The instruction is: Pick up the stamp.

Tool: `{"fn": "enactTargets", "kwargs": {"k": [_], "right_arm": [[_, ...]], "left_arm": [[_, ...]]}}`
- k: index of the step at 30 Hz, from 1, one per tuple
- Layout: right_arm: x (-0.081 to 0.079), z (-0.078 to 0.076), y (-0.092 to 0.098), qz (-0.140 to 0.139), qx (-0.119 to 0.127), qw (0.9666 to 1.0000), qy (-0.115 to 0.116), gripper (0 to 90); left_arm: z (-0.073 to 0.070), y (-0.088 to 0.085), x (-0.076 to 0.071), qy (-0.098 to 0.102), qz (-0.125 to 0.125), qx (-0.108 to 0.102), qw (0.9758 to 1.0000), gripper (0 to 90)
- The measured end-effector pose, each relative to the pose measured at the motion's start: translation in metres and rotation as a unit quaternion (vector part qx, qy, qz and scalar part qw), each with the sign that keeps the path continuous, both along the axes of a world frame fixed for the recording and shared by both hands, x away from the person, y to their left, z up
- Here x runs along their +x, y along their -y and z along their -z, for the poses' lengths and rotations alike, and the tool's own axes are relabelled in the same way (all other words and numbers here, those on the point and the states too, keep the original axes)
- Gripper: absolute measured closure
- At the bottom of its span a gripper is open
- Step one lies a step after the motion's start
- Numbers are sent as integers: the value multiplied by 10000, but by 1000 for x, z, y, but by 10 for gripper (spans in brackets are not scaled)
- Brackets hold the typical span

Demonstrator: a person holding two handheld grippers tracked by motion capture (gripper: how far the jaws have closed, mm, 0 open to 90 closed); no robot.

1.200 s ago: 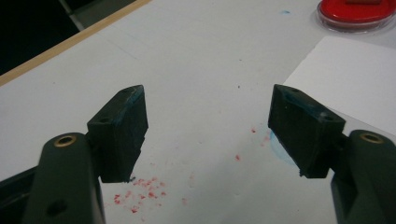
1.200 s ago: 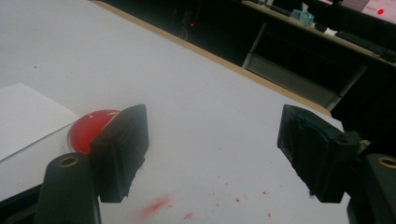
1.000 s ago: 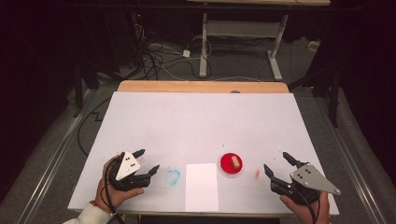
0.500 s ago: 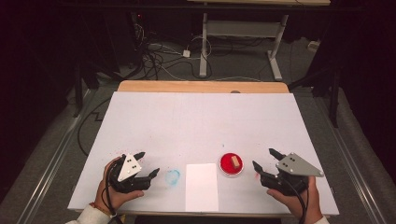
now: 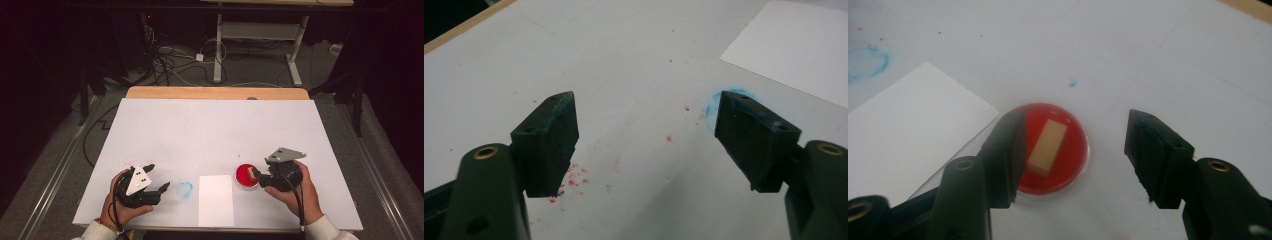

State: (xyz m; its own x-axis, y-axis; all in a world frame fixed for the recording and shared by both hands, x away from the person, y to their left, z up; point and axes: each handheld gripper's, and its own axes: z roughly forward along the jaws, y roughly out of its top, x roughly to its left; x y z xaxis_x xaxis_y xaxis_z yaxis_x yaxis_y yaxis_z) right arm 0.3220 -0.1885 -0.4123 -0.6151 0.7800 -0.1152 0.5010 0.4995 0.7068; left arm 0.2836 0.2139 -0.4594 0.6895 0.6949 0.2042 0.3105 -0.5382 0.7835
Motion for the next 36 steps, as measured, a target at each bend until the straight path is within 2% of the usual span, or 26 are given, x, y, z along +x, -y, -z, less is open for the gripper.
{"fn": "enactTargets", "kwargs": {"k": [2, 5, 6, 12, 21, 22, 29, 36], "right_arm": [[2, 3, -6, -97, -101, 9999, -85, 473], [4, 6, -12, -133, -174, 9997, -145, 490], [7, 10, -16, -134, -270, 9994, -172, 531], [11, 21, -19, -125, -413, 9985, -332, 601], [16, 30, -17, -106, -416, 9981, -433, 706], [17, 32, -17, -85, -371, 9981, -487, 743], [17, 33, -16, -96, -354, 9983, -456, 754], [19, 35, -13, -167, -210, 9984, -499, 759]], "left_arm": [[1, 0, 0, -68, -32, -2, 10000, 246], [1, 0, 0, -68, -19, 0, 10000, 247], [1, 1, 0, -68, -24, 9, 10000, 247], [1, 1, 0, -79, -3, 23, 10000, 247], [1, 2, 0, -70, 32, 55, 10000, 246], [1, 2, 0, -64, 29, 62, 10000, 246], [1, 2, 0, -75, 32, 77, 9999, 246], [2, 1, 0, -64, 32, 65, 10000, 247]]}}
